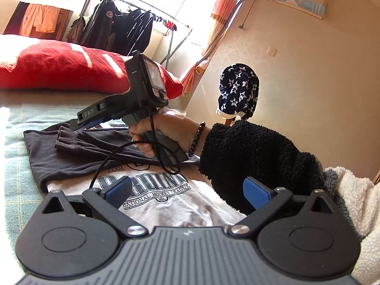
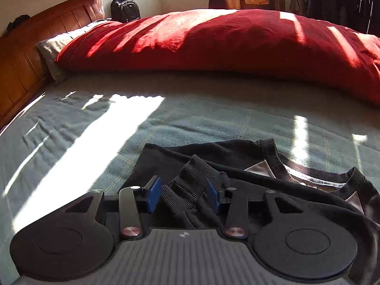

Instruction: Fold clothes

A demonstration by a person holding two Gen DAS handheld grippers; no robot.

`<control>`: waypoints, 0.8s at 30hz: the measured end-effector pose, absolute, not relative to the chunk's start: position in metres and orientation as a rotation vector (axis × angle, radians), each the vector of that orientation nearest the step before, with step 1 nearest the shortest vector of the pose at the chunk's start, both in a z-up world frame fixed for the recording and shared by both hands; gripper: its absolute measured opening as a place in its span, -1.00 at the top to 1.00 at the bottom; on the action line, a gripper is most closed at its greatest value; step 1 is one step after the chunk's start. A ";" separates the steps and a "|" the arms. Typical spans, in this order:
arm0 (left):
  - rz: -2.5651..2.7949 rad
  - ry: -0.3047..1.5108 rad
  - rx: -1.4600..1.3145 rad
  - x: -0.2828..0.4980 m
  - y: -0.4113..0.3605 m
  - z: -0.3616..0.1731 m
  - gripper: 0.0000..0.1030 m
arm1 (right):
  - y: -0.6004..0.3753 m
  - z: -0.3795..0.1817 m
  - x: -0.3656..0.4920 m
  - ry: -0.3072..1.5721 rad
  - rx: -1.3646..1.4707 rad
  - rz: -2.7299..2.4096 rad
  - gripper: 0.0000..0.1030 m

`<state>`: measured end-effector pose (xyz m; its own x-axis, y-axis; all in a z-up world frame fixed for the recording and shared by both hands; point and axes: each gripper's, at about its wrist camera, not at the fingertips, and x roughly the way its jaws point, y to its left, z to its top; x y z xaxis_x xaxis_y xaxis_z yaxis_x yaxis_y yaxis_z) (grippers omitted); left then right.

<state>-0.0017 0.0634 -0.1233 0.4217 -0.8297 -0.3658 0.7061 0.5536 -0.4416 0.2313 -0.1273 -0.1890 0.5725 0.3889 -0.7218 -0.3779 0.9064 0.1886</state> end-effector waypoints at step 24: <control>-0.991 0.649 -0.194 0.011 0.031 -0.131 -0.94 | -0.090 -0.209 0.197 0.730 -0.268 0.515 0.60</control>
